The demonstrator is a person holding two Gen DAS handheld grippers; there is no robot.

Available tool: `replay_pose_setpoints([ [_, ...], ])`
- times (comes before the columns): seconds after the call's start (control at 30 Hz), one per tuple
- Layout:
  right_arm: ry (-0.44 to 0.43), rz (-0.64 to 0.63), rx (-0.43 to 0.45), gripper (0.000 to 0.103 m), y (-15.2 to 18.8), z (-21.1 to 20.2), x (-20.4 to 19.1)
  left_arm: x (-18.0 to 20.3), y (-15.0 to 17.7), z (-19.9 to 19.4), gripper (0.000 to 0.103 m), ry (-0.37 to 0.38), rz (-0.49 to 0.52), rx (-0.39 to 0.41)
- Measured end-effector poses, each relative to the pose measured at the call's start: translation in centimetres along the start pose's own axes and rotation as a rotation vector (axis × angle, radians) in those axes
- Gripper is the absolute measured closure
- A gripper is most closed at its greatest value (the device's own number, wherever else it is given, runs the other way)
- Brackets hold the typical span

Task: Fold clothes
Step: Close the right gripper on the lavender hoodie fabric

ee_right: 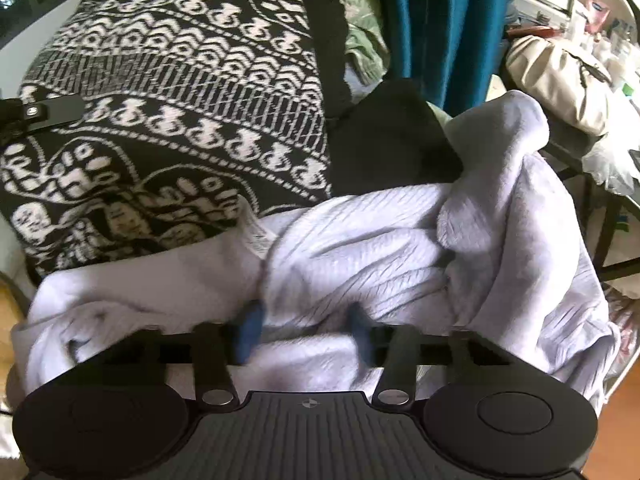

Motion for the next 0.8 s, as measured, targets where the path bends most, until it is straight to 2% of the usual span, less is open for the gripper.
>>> replay_pose_setpoints([
  [0.03,0.019,-0.007,-0.008,0.097,0.3,-0.1,0.1,0.0,0.0,0.0,0.073,0.0,0.002,0.001],
  [0.07,0.047,-0.014,-0.024,0.101,0.7,0.0,0.3,0.0,0.0,-0.1,0.073,0.0,0.004,0.001],
  [0.1,0.065,-0.017,-0.033,0.101,1.2,-0.1,0.6,0.0,0.0,-0.1,0.074,0.0,0.006,0.001],
  [0.2,0.024,0.059,0.009,0.101,2.4,-1.3,2.0,0.1,0.0,-0.2,0.074,0.0,0.011,0.003],
  [0.33,0.015,0.114,0.038,0.101,3.4,-2.5,3.0,0.1,0.0,-0.4,0.074,0.0,0.02,0.004],
  [0.63,0.038,0.172,0.065,0.103,4.0,-3.5,4.7,0.2,0.1,-0.4,0.074,0.0,0.045,-0.011],
  [0.8,0.049,0.17,0.07,0.103,4.5,-3.6,4.3,0.3,0.4,-0.5,0.074,-0.002,0.056,-0.021],
])
Point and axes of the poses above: each gripper's, at about its wrist camera, not at the fingertips, and z roughly the way its jaws point, x to its right, y to its underside, the point moved 4 cm from there along z, roughly the way its jaws point, and after that the axes turned 13 degrees about -y, right-handed, at the moved point
